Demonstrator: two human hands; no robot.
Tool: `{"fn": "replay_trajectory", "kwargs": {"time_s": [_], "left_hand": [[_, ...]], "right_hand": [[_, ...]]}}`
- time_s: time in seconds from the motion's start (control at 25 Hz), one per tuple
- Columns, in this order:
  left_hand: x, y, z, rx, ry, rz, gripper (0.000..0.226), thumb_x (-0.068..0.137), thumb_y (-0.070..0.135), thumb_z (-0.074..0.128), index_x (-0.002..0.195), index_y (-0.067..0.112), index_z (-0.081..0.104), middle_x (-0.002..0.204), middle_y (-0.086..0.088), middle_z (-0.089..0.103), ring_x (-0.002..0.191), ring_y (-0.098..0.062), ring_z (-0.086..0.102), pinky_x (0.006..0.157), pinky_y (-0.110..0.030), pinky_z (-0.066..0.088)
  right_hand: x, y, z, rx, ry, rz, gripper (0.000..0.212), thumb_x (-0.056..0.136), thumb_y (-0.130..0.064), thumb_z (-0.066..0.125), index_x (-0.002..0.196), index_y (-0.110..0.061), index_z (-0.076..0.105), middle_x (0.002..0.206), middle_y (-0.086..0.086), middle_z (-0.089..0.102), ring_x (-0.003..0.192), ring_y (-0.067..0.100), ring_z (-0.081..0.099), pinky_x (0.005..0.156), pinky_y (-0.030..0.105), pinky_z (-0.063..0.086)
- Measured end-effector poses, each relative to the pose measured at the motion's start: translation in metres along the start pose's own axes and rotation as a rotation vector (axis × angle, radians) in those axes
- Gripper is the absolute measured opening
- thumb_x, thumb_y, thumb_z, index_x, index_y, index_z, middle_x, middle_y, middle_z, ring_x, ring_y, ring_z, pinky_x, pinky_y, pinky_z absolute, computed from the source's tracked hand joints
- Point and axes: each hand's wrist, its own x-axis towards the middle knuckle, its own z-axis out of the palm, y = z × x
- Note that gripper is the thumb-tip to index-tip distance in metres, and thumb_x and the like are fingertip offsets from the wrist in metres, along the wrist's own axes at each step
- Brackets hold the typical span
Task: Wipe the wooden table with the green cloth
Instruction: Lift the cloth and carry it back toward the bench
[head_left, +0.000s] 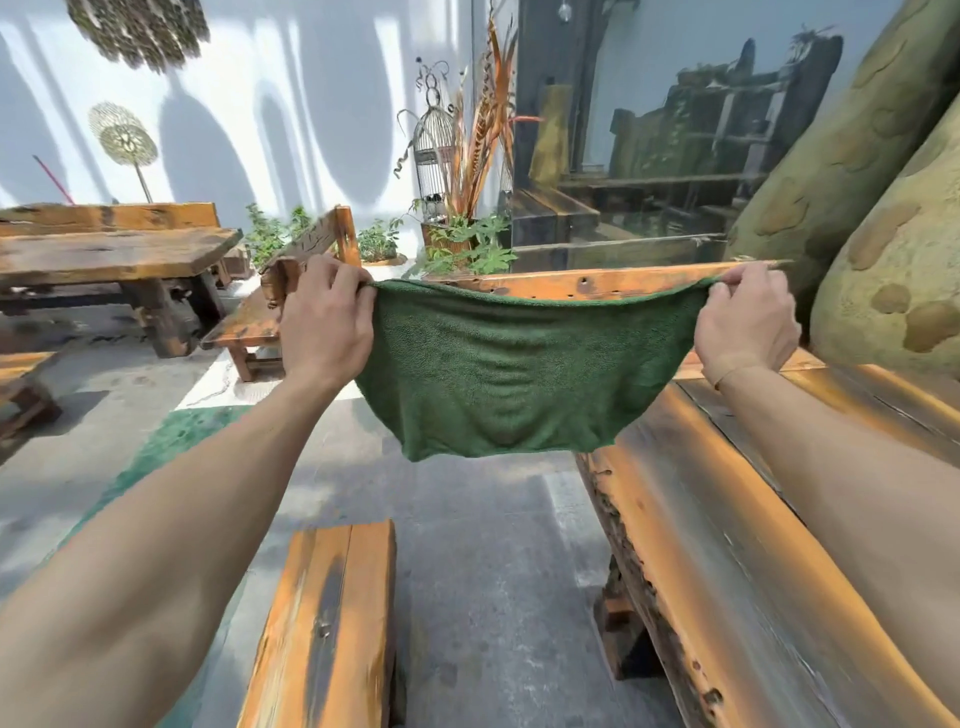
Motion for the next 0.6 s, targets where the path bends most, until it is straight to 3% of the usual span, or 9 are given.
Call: {"fn": "replay_trajectory", "kwargs": {"time_s": [0.32, 0.6], "left_hand": [[0.102, -0.070, 0.172, 0.050, -0.043, -0.093, 0.021, 0.102, 0.024, 0.053, 0.109, 0.008, 0.065, 0.126, -0.014, 0.055, 0.103, -0.037, 0.056, 0.086, -0.051, 0.047], [0.184, -0.120, 0.304, 0.085, -0.088, -0.168, 0.021, 0.103, 0.025, 0.052, 0.108, 0.009, 0.065, 0.112, -0.013, 0.054, 0.097, -0.036, 0.054, 0.086, -0.049, 0.045]], "right_hand": [[0.112, -0.022, 0.208, 0.031, -0.106, -0.031, 0.020, 0.101, -0.024, 0.047, 0.108, -0.015, 0.062, 0.123, 0.015, 0.058, 0.117, 0.038, 0.052, 0.098, 0.048, 0.039], [0.196, -0.048, 0.357, 0.031, -0.175, -0.055, 0.019, 0.102, -0.024, 0.048, 0.108, -0.016, 0.063, 0.122, 0.015, 0.059, 0.117, 0.038, 0.053, 0.098, 0.049, 0.040]]}}
